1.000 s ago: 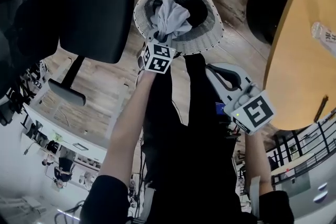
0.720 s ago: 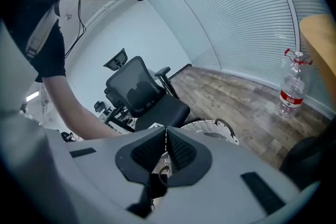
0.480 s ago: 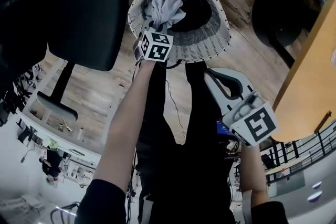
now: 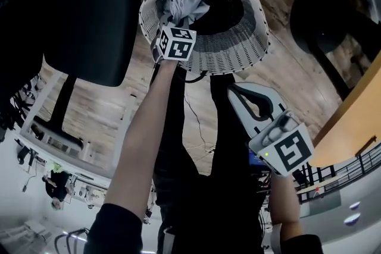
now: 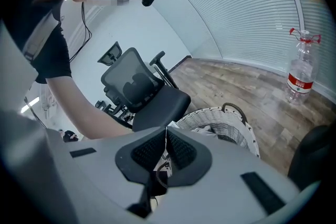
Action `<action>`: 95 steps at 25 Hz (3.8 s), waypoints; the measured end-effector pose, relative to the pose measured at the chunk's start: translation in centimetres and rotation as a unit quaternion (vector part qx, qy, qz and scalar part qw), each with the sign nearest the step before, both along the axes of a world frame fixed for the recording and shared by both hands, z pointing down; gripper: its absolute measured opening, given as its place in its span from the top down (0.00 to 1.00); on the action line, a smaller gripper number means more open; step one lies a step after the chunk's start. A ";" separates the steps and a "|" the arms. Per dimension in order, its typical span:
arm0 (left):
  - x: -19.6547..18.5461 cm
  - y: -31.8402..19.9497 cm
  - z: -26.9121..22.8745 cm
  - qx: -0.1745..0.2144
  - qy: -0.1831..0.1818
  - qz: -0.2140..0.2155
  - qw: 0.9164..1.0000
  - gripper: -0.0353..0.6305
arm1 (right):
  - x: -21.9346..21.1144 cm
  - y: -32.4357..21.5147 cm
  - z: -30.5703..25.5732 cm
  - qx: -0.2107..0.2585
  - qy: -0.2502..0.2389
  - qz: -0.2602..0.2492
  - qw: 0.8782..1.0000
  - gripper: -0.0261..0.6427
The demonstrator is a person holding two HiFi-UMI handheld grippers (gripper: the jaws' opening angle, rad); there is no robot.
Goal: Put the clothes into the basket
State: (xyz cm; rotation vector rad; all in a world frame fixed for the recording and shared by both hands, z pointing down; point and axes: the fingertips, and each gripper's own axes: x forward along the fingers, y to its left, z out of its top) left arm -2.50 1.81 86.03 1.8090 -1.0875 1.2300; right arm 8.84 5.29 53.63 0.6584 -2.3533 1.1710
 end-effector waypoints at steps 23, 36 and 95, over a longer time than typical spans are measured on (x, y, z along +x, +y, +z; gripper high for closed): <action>0.4 -1.8 8.5 -0.051 -0.005 -0.044 0.998 0.85 | 0.8 1.6 4.5 -0.049 -0.008 0.048 0.998 0.93; -1.3 -0.2 10.2 -0.081 -0.030 -0.053 0.995 0.75 | 0.6 4.0 5.3 -0.052 -0.004 0.025 0.998 0.94; 3.6 5.8 -19.9 -0.061 -0.106 0.184 0.975 0.93 | 8.6 2.2 -19.8 0.121 0.023 0.078 0.989 0.93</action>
